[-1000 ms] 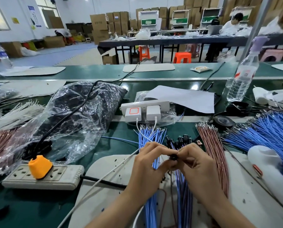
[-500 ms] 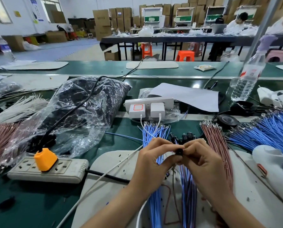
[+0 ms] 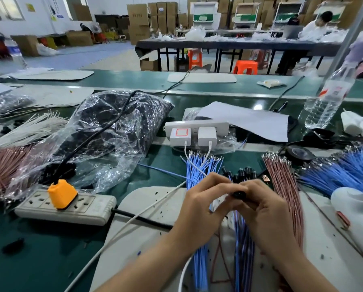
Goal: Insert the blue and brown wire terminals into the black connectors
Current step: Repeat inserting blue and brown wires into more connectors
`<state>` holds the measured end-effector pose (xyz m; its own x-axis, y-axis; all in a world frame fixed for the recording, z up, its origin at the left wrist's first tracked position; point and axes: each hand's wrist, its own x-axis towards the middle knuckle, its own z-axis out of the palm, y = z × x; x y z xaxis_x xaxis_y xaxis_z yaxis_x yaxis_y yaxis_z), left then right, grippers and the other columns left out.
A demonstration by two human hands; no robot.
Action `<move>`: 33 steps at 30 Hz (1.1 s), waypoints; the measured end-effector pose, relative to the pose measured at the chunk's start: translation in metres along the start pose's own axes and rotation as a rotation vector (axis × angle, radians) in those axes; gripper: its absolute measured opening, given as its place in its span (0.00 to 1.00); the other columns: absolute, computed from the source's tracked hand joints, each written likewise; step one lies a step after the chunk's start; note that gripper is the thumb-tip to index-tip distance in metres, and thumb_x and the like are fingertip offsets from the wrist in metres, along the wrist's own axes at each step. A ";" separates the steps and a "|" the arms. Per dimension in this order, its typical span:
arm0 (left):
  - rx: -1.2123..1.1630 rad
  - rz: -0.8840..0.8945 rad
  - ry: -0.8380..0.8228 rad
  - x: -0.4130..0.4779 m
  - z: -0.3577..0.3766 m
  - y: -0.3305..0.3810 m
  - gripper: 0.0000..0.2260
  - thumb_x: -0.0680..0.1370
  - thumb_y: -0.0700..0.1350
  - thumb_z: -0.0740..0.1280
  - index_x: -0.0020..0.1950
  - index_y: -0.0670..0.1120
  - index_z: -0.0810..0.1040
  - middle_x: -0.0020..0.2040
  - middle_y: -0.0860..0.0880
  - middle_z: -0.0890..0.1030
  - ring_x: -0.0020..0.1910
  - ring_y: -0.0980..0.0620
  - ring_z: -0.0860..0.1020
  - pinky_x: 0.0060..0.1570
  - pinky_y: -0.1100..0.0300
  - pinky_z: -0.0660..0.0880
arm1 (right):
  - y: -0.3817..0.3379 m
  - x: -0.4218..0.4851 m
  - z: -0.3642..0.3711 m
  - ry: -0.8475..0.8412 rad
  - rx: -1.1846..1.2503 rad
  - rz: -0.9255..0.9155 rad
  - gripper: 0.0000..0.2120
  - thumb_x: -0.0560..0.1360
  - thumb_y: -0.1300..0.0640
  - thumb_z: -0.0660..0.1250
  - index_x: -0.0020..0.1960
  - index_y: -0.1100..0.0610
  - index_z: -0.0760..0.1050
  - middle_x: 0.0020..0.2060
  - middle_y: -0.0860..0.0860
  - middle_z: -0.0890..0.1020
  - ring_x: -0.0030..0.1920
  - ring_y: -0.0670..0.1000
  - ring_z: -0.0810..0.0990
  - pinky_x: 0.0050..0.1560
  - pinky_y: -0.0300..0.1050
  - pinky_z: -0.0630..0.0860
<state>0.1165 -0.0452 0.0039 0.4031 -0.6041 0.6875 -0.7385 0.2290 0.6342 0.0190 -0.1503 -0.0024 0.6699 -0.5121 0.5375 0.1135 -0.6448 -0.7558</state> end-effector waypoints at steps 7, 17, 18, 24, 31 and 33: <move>0.043 0.066 -0.051 -0.005 0.000 -0.006 0.10 0.74 0.35 0.70 0.55 0.41 0.82 0.47 0.46 0.77 0.46 0.56 0.77 0.49 0.67 0.73 | -0.001 -0.003 0.002 -0.006 0.001 -0.017 0.05 0.69 0.66 0.73 0.40 0.60 0.78 0.38 0.51 0.78 0.38 0.48 0.78 0.38 0.38 0.75; 0.056 0.071 -0.005 -0.005 -0.002 -0.010 0.09 0.74 0.41 0.72 0.54 0.42 0.82 0.46 0.47 0.78 0.46 0.55 0.78 0.47 0.63 0.75 | 0.002 -0.001 0.003 -0.048 0.021 0.032 0.07 0.69 0.68 0.74 0.38 0.63 0.75 0.35 0.52 0.75 0.36 0.53 0.76 0.35 0.41 0.74; 0.058 0.069 -0.010 -0.004 -0.002 -0.009 0.09 0.74 0.41 0.72 0.53 0.42 0.82 0.45 0.47 0.79 0.45 0.55 0.78 0.47 0.61 0.76 | 0.002 0.000 0.003 -0.056 0.016 0.036 0.07 0.69 0.69 0.73 0.39 0.63 0.75 0.36 0.52 0.76 0.37 0.54 0.77 0.35 0.42 0.75; 0.030 0.031 -0.008 -0.005 0.000 -0.005 0.09 0.73 0.41 0.71 0.53 0.43 0.82 0.45 0.47 0.79 0.46 0.54 0.79 0.48 0.60 0.76 | 0.002 0.000 0.002 -0.055 0.034 0.013 0.09 0.69 0.71 0.72 0.40 0.59 0.77 0.38 0.51 0.78 0.39 0.51 0.78 0.38 0.34 0.74; -0.020 -0.022 -0.013 -0.004 0.000 -0.005 0.11 0.73 0.40 0.71 0.55 0.46 0.81 0.46 0.48 0.79 0.47 0.53 0.79 0.50 0.62 0.75 | 0.002 0.001 0.002 -0.060 0.067 -0.002 0.11 0.68 0.73 0.71 0.42 0.58 0.77 0.39 0.50 0.77 0.40 0.45 0.77 0.40 0.29 0.72; -0.023 -0.029 -0.013 -0.005 0.000 -0.006 0.11 0.73 0.39 0.71 0.54 0.46 0.81 0.47 0.47 0.79 0.48 0.54 0.79 0.51 0.63 0.74 | 0.003 0.001 0.002 -0.059 0.068 0.009 0.12 0.68 0.73 0.71 0.42 0.58 0.77 0.39 0.50 0.77 0.40 0.47 0.78 0.40 0.31 0.72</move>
<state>0.1187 -0.0438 -0.0030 0.4168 -0.6203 0.6645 -0.7142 0.2288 0.6615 0.0218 -0.1517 -0.0048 0.7129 -0.4822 0.5091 0.1552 -0.5995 -0.7852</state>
